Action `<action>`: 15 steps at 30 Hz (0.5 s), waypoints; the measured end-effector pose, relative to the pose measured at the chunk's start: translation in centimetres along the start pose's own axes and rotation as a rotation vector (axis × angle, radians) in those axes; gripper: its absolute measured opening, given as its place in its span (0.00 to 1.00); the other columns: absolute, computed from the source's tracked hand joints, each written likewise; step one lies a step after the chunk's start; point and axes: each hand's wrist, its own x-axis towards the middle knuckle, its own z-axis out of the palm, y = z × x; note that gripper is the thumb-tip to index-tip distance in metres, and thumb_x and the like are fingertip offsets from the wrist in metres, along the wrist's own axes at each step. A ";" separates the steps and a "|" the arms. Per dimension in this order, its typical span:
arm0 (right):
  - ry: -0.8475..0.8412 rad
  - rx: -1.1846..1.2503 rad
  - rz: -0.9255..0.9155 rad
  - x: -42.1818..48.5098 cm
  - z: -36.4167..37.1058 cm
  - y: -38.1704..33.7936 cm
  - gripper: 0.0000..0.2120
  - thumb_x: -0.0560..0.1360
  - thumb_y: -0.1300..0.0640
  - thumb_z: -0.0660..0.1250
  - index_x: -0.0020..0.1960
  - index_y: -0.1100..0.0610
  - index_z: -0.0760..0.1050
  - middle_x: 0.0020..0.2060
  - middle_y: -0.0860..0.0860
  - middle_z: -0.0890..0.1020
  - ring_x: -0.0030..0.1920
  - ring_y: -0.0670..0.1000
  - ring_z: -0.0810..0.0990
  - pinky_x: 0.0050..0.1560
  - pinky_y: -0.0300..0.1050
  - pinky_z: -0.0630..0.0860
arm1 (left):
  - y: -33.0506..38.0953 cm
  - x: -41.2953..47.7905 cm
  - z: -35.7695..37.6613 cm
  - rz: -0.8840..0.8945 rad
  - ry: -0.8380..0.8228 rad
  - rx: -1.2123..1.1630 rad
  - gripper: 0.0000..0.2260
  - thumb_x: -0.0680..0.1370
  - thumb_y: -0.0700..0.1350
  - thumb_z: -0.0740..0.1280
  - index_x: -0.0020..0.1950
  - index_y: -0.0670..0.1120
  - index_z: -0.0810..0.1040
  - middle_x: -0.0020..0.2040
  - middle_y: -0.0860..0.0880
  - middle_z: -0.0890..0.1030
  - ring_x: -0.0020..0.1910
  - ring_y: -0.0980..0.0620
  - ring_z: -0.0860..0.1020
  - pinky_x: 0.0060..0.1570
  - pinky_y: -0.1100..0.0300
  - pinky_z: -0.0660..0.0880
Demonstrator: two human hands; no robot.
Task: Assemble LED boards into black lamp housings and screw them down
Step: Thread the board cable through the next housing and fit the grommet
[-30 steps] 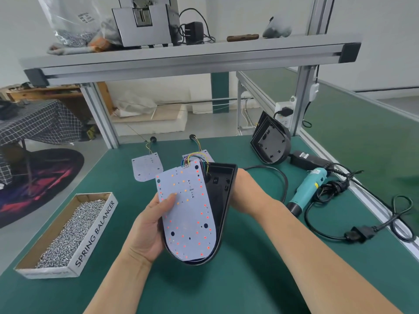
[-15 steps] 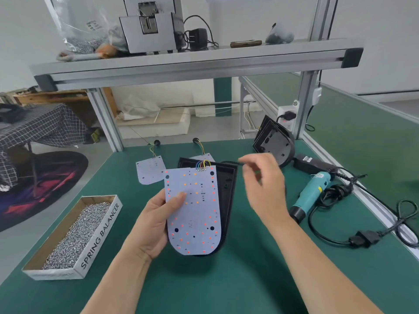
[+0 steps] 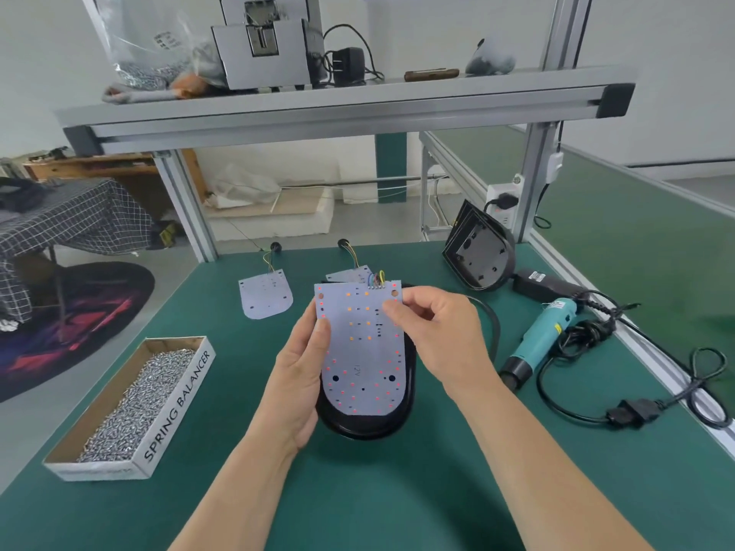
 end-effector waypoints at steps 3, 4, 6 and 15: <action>-0.045 -0.093 -0.035 0.2 -0.4 0.2 0.13 0.75 0.52 0.73 0.36 0.59 0.78 0.25 0.47 0.69 0.29 0.44 0.64 0.31 0.34 0.63 | -0.3 0.1 -0.2 0.023 0.071 -0.078 0.21 0.78 0.52 0.68 0.72 0.61 0.74 0.69 0.54 0.78 0.68 0.53 0.76 0.68 0.50 0.73; -0.060 -0.126 -0.045 0.2 -0.4 0.2 0.14 0.75 0.52 0.73 0.35 0.59 0.77 0.25 0.44 0.68 0.28 0.44 0.64 0.31 0.34 0.64 | -0.4 0.2 -0.3 0.042 0.097 -0.093 0.22 0.78 0.50 0.68 0.71 0.61 0.74 0.68 0.54 0.79 0.68 0.52 0.77 0.67 0.50 0.74; -0.062 -0.171 -0.047 0.4 -0.6 0.2 0.15 0.74 0.52 0.73 0.34 0.59 0.76 0.25 0.45 0.69 0.28 0.44 0.64 0.31 0.34 0.65 | -0.3 0.2 -0.2 0.059 0.141 -0.085 0.23 0.76 0.49 0.69 0.70 0.66 0.74 0.60 0.55 0.83 0.62 0.52 0.80 0.63 0.52 0.77; -0.023 -0.114 0.138 0.3 -1.5 0.8 0.26 0.70 0.42 0.77 0.62 0.44 0.67 0.49 0.41 0.79 0.44 0.43 0.77 0.44 0.37 0.72 | -0.5 0.2 -0.4 0.001 0.081 -0.070 0.20 0.80 0.47 0.66 0.73 0.55 0.73 0.68 0.50 0.79 0.67 0.48 0.78 0.62 0.52 0.78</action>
